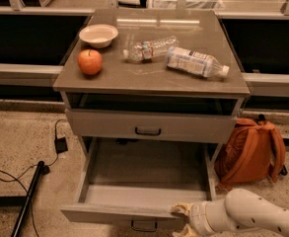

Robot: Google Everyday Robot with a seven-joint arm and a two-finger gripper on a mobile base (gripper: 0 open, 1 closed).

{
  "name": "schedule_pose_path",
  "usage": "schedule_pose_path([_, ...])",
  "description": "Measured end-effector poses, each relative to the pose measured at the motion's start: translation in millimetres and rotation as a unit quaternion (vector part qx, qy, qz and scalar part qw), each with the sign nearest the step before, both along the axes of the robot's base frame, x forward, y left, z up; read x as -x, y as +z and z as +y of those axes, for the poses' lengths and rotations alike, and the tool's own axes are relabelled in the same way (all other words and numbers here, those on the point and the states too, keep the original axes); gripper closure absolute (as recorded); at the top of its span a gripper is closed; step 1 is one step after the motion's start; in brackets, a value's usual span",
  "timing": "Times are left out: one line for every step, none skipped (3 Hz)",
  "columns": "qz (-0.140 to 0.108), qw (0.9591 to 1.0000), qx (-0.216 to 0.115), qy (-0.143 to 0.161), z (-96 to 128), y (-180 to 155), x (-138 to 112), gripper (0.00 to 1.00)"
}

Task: Close middle drawer

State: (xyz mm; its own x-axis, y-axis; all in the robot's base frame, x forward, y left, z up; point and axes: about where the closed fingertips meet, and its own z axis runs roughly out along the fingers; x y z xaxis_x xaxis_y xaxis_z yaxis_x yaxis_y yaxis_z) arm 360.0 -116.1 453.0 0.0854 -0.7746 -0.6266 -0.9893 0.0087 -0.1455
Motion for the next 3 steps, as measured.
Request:
schedule_pose_path([-0.027,0.9985,-0.046,0.005,4.9,6.6,-4.2,0.72])
schedule_pose_path([-0.046,0.9963,-0.071,0.017,7.2,14.7,-2.2,0.95])
schedule_pose_path([-0.057,0.9959,-0.064,0.029,11.3,16.1,0.9,1.0])
